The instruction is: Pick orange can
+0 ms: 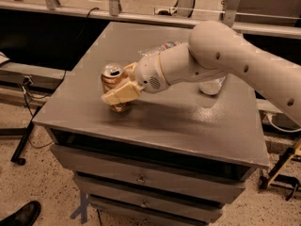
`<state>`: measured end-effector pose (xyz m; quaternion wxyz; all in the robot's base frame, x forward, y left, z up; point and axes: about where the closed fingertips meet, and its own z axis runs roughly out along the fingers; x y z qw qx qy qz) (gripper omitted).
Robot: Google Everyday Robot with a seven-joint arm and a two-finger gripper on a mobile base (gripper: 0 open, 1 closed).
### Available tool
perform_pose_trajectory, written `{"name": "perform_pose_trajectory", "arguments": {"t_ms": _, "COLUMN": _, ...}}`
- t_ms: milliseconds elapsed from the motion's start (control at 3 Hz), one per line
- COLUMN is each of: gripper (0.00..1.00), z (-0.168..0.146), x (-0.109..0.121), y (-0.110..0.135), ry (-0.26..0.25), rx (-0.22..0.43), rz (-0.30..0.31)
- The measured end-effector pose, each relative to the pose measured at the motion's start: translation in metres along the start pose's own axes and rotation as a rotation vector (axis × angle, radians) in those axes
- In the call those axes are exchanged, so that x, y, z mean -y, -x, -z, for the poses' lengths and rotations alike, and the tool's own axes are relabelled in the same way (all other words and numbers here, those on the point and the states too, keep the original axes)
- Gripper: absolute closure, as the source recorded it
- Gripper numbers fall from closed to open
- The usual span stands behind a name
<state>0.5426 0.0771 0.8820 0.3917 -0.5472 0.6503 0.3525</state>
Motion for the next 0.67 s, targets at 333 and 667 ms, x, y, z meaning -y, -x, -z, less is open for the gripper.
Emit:
{"name": "perform_pose_trajectory", "arguments": {"t_ms": 333, "gripper": 0.85, "z": 0.0322, "x": 0.0186, "y": 0.0227, "ry": -0.043, "rx": 0.046, "rz": 0.042}}
{"name": "perform_pose_trajectory", "arguments": {"t_ms": 667, "gripper": 1.00, "z": 0.0366, "x": 0.0215, "y": 0.0321, "ry": -0.052, "rx": 0.057, "rz": 0.055}}
